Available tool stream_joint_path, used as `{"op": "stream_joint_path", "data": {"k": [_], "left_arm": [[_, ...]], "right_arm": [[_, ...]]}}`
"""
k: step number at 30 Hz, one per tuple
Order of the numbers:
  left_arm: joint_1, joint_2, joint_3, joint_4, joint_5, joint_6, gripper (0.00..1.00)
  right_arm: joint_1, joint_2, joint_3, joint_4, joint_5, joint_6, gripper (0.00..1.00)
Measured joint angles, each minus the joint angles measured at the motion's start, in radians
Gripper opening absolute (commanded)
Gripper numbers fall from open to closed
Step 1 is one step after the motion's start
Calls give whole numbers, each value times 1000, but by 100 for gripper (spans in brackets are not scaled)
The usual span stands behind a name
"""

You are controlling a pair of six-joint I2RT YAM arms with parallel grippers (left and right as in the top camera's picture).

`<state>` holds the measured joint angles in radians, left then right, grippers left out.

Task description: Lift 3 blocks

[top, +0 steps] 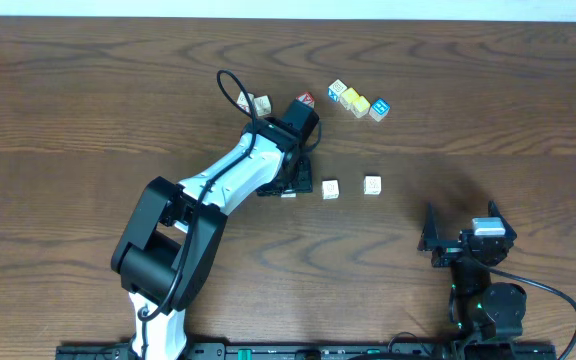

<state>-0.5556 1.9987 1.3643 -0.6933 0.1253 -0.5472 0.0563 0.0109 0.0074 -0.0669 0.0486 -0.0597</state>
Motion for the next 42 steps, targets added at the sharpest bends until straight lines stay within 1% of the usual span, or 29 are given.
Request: {"op": "stream_joint_path", "data": {"k": [3, 6, 12, 17, 25, 35, 42], "left_arm": [[0, 3, 0, 6, 0, 0, 61], [0, 6, -1, 7, 0, -5, 52], [0, 8, -1, 8, 0, -5, 41], [0, 8, -1, 9, 0, -3, 39], [-2, 8, -1, 7, 3, -27, 31], [-25, 8, -1, 11, 7, -33, 30], [-41, 8, -1, 31, 55, -44, 30]], "right_arm": [[0, 0, 0, 0, 0, 0, 99], [0, 0, 0, 0, 0, 0, 99], [0, 0, 0, 0, 0, 0, 99], [0, 0, 0, 0, 0, 0, 99], [0, 0, 0, 0, 0, 0, 99], [0, 0, 0, 0, 0, 0, 99], [0, 0, 0, 0, 0, 0, 99]]}}
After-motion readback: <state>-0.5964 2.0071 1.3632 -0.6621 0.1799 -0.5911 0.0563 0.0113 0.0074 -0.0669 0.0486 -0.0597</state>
